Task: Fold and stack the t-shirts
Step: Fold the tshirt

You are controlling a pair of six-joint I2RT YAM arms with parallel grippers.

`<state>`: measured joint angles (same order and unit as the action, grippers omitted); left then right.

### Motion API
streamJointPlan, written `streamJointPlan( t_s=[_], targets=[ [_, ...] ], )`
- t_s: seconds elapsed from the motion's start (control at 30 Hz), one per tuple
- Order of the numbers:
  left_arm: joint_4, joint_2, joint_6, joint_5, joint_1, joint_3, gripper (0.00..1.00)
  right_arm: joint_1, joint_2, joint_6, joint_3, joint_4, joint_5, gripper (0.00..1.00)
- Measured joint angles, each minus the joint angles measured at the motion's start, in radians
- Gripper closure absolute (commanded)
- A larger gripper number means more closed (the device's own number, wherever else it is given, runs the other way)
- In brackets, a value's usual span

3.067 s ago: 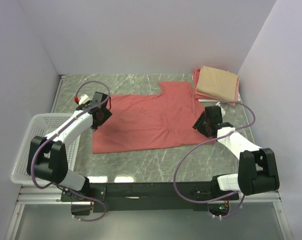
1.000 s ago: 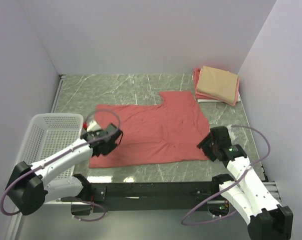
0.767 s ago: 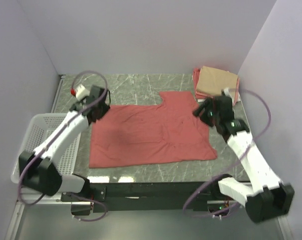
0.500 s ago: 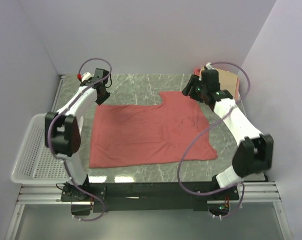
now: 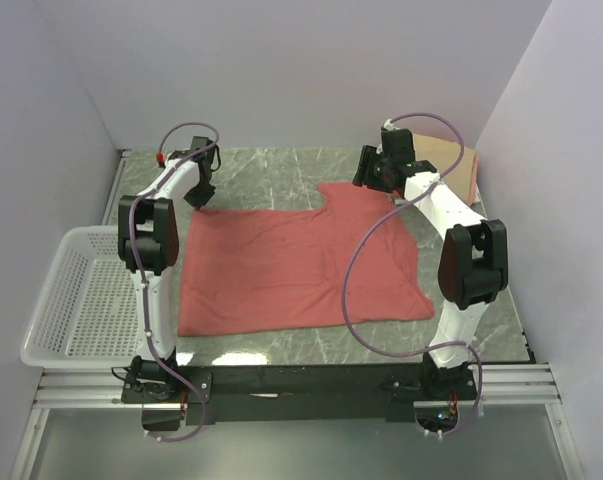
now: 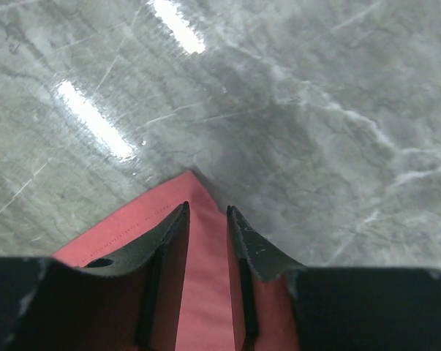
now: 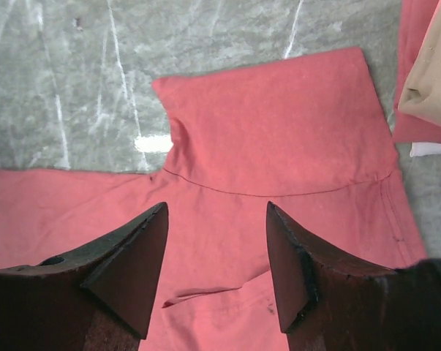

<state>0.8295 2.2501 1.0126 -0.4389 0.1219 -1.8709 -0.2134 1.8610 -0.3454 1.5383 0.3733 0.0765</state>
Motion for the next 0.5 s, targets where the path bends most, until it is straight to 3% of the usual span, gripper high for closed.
streamJointPlan(
  t_s=[0.5],
  targets=[
    [0.048, 0.069, 0.082, -0.038, -0.004, -0.051, 0.69, 0.015, 0.117, 0.023, 0.036, -0.006, 0.019, 0.37]
  ],
)
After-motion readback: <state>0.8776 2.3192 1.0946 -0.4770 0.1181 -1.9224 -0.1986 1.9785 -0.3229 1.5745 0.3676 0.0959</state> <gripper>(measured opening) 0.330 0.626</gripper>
